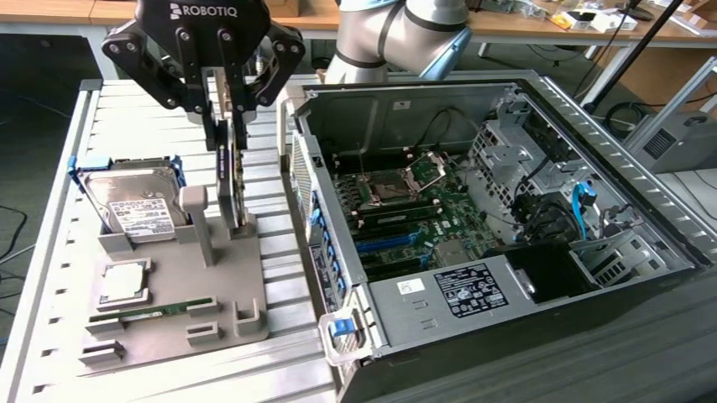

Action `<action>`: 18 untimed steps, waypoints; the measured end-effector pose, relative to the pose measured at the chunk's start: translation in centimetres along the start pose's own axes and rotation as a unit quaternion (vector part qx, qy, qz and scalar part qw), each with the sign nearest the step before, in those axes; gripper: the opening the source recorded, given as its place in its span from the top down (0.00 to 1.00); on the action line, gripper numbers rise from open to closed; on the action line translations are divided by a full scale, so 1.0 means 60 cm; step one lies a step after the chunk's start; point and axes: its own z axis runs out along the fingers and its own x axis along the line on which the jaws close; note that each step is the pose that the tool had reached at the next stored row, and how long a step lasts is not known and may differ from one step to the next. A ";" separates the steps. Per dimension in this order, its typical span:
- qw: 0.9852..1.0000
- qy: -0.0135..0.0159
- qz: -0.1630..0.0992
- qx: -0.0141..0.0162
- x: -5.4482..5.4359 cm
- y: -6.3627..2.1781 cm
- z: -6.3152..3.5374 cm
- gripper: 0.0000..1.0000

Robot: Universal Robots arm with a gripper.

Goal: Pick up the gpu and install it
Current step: 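Pick up the gpu and move the gpu toward the slot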

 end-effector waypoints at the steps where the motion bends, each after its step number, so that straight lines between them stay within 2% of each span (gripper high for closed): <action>1: 1.000 0.000 0.000 0.000 0.000 0.000 -0.001 0.73; 11: 1.000 0.000 0.000 0.000 0.000 0.000 -0.001 0.73; 18: 1.000 0.000 0.000 0.000 -0.010 0.001 -0.001 0.73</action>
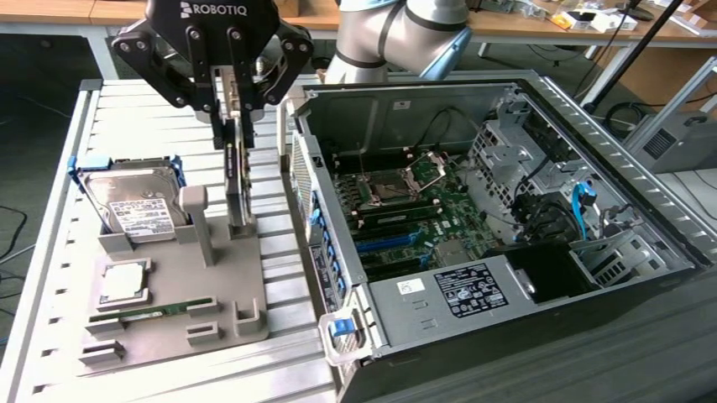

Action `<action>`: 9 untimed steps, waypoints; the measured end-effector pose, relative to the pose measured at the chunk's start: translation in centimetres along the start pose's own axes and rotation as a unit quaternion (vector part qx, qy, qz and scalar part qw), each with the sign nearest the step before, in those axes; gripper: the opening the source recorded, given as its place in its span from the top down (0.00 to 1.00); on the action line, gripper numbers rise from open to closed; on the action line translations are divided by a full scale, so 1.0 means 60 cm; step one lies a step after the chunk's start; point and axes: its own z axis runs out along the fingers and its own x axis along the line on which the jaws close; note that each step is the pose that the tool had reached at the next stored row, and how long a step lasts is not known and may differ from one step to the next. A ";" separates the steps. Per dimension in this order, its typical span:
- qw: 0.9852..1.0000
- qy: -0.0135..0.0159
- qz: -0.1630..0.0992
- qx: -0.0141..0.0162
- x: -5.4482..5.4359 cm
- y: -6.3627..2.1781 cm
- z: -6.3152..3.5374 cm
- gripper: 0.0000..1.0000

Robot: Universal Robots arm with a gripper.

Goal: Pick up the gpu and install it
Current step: 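Pick up the gpu and move the gpu toward the slot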

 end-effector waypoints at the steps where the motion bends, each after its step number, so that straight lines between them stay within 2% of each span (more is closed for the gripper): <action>1: 1.000 0.000 0.000 0.000 -0.001 0.000 0.000 0.73; 9: 1.000 0.000 0.000 0.000 -0.010 0.001 0.000 0.73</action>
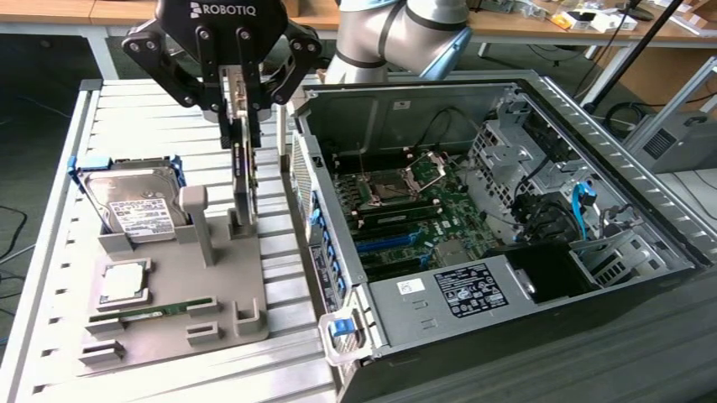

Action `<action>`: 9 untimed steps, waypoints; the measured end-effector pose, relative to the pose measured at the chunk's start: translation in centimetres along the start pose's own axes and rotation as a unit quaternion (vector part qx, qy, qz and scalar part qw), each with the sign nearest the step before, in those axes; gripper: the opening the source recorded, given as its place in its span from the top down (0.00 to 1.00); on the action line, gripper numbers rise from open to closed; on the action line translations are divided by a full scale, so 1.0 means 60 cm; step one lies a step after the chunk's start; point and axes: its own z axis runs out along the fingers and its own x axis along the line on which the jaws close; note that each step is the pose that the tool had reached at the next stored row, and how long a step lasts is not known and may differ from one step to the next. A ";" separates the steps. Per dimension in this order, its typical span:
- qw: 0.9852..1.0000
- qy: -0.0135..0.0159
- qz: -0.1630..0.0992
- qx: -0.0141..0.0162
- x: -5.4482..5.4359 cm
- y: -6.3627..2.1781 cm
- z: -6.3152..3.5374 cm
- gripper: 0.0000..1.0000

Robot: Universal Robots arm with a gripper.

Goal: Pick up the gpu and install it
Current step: 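Pick up the gpu and move the gpu toward the slot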

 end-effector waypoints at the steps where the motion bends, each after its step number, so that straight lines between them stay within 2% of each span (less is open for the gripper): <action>1: 1.000 0.000 0.000 0.000 -0.001 0.000 0.000 0.73; 9: 1.000 0.000 0.000 0.000 -0.007 0.001 0.000 0.73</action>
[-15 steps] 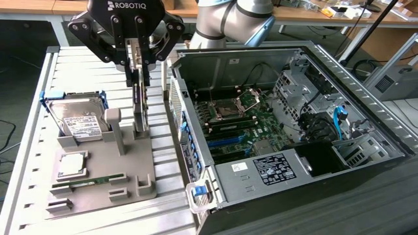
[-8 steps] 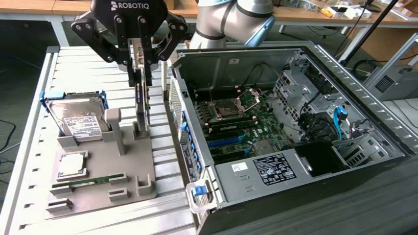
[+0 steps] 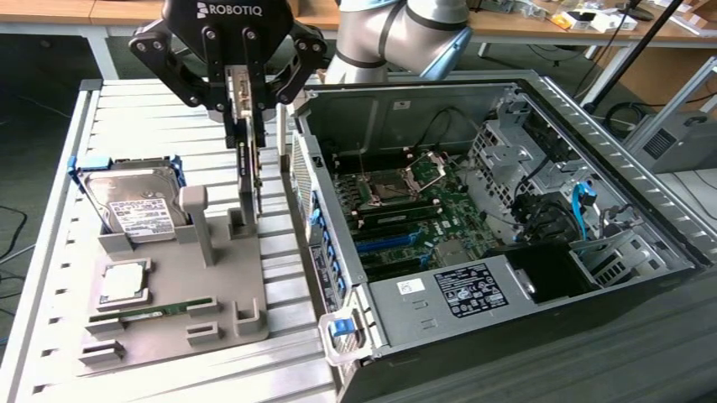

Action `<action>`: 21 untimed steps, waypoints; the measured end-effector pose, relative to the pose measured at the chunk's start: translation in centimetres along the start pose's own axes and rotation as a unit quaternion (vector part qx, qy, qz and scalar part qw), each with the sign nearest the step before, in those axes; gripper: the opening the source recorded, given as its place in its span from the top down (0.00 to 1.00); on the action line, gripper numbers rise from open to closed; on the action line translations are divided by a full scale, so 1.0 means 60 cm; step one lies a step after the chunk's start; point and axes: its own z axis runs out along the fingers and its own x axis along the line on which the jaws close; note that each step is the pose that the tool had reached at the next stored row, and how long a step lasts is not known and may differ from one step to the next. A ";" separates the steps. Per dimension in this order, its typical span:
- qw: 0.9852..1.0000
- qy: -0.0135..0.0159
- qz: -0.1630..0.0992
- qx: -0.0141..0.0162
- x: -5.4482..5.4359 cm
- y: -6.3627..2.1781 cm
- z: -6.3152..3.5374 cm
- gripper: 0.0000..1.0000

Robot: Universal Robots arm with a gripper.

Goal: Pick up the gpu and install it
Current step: 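Pick up the gpu and move the gpu toward the slot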

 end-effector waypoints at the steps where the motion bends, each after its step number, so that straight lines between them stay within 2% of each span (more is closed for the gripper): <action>1: 1.000 0.000 0.000 0.000 -0.001 0.000 0.000 0.73; 21: 1.000 0.000 0.000 0.000 -0.016 0.001 0.000 0.73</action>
